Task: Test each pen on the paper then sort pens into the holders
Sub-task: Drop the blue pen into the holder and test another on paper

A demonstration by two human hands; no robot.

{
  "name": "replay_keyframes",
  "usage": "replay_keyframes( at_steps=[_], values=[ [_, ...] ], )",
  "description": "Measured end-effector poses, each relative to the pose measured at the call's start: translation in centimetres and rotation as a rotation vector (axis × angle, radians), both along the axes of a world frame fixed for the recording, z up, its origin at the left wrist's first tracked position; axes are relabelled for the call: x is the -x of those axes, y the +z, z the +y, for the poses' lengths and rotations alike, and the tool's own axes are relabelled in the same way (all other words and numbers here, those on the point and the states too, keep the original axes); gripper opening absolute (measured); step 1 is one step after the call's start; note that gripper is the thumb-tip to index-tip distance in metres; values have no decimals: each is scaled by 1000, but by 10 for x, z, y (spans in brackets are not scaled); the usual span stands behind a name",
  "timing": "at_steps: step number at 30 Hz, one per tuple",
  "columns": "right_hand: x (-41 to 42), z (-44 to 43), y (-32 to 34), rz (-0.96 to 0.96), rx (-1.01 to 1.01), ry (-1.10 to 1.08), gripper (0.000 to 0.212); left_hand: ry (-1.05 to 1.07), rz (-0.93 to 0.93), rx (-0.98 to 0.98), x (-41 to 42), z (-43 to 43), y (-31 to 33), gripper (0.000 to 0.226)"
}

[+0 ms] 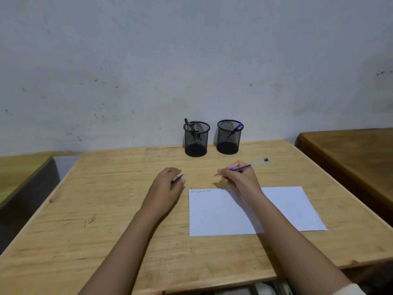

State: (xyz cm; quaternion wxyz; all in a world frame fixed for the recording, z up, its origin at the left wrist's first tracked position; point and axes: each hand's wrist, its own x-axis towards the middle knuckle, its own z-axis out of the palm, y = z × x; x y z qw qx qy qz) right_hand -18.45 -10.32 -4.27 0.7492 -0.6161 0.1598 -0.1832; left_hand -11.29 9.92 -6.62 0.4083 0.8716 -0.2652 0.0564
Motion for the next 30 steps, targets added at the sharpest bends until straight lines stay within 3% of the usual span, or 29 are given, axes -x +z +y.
replay_keyframes(
  at_steps=[6,10,16,30],
  values=[
    [-6,16,-3,-22,-48,6,29,-327,48,-255,41,-8,-5,55],
    [-7,23,-14,64,32,-82,33,-335,-16,-473,45,-11,-15,63],
    [-12,27,-23,96,286,-136,30,-333,-28,-529,44,-14,-19,62],
    [-16,25,-27,77,365,-108,38,-336,-21,-557,43,-13,-19,63]
  ],
)
